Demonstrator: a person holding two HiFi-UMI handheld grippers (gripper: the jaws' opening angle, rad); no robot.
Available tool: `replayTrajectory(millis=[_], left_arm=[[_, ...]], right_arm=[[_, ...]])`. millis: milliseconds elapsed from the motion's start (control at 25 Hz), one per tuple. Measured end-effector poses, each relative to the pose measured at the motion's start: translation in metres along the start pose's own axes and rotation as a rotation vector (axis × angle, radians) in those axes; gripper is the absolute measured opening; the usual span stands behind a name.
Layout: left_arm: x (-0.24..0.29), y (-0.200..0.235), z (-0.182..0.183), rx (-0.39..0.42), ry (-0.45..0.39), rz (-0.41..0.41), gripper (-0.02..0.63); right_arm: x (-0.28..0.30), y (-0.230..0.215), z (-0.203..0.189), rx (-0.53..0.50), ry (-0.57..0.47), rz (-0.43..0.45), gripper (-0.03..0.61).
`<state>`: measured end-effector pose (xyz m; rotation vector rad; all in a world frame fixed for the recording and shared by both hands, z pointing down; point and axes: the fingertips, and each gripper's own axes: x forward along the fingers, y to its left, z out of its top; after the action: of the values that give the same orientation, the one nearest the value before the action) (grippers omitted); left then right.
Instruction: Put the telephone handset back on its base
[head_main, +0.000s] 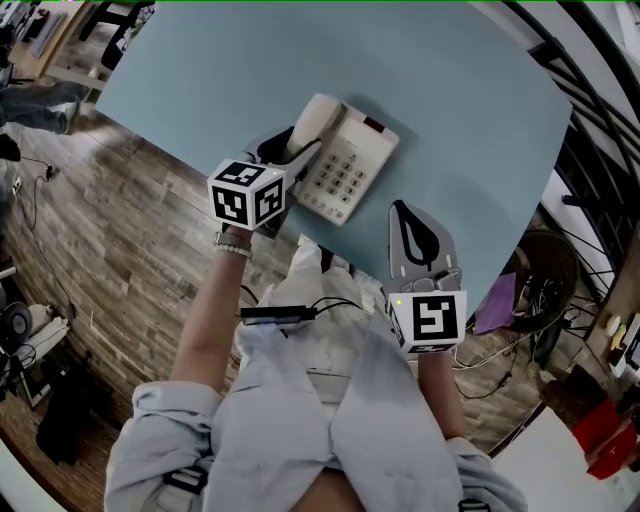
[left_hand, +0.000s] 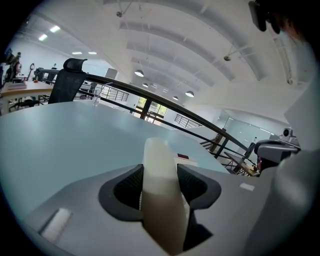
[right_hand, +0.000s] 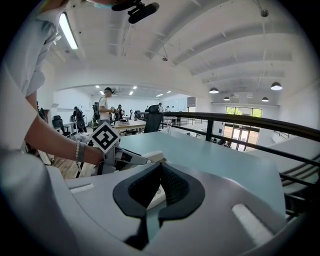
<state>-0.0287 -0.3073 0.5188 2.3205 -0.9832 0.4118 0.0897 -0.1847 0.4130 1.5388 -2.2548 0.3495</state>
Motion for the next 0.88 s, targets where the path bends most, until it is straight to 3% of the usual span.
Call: replayTrajectory(millis=[240, 640, 880], left_arm=[[0.006, 0.003, -0.001, 0.018, 0.0, 0.007, 0.212], [0.011, -0.005, -0.005, 0.124, 0.032, 0.004, 0.212], [0.013, -0.003, -0.012, 0.124, 0.036, 0.025, 0.212]], right_arm=[[-0.001, -0.003, -0.002, 0.007, 0.002, -0.014, 0.006], [0.002, -0.002, -0.004, 0.013, 0.002, -0.011, 0.006], [0.002, -0.002, -0.004, 0.012, 0.001, -0.008, 0.006]])
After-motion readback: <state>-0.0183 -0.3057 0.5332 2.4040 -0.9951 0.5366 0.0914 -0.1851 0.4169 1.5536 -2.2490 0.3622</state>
